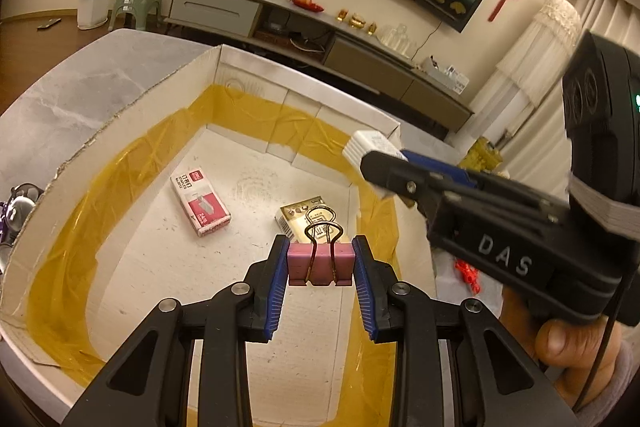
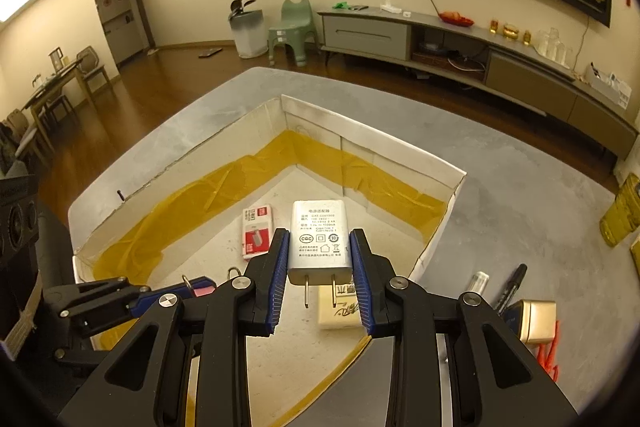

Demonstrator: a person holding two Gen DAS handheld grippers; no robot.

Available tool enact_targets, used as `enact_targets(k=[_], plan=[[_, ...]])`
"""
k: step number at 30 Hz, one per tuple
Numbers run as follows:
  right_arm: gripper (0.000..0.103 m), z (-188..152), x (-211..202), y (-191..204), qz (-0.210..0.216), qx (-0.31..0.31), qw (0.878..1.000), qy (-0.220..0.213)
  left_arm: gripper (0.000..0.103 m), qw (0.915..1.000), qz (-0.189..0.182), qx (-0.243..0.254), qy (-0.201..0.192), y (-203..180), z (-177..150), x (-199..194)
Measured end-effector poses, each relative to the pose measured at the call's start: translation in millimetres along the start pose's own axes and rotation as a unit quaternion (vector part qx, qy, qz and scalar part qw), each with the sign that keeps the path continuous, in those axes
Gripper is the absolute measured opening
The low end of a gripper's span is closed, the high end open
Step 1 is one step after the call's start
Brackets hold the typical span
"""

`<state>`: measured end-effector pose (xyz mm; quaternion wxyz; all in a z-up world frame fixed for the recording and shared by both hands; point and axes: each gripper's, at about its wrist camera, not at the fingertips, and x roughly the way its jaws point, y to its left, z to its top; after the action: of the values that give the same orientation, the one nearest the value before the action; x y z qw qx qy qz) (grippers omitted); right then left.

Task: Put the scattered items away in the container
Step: 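Open both grippers to drop the clip and charger into the box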

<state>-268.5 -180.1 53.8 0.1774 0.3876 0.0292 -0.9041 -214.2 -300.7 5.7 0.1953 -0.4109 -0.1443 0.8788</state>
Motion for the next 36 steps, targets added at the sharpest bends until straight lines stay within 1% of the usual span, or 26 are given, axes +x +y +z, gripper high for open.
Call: enact_targets(k=[9, 13, 15, 19, 23, 27, 34, 36], plan=[[0.032, 7.7, 27.8, -7.4, -0.008, -0.01, 0.999, 0.033, 0.033, 0.9998, -0.002, -0.009, 0.018, 3.0, -2.4, 8.4], [0.032, 12.7, 38.0, -10.5, -0.022, -0.02, 0.998, 0.046, 0.033, 0.9997, -0.003, -0.001, 0.026, -0.5, -4.0, 12.0], [0.032, 15.7, 43.4, -13.4, -0.03, -0.024, 0.998, 0.053, 0.033, 0.9996, 0.002, 0.004, 0.027, -3.1, -5.0, 15.3], [0.032, 20.7, 51.2, -18.3, -0.046, -0.027, 0.997, 0.062, 0.033, 0.9997, 0.004, 0.008, 0.024, -8.4, -3.2, 20.1], [0.033, 24.0, 58.7, -25.9, -0.06, -0.021, 0.996, 0.069, 0.033, 0.9996, -0.002, 0.009, 0.026, -13.3, -6.4, 23.3], [0.033, 24.1, 59.1, -34.1, -0.056, -0.001, 0.996, 0.071, 0.033, 0.9994, -0.001, 0.013, 0.034, -16.1, -12.4, 23.3], [0.033, 18.4, 46.9, -32.6, -0.051, -0.003, 0.996, 0.068, 0.035, 0.9991, -0.001, 0.01, 0.041, -13.4, -10.3, 25.2], [0.033, 16.2, 38.6, -32.7, -0.051, 0.0, 0.997, 0.061, 0.035, 0.9991, -0.003, 0.011, 0.042, -13.7, -10.7, 24.7]])
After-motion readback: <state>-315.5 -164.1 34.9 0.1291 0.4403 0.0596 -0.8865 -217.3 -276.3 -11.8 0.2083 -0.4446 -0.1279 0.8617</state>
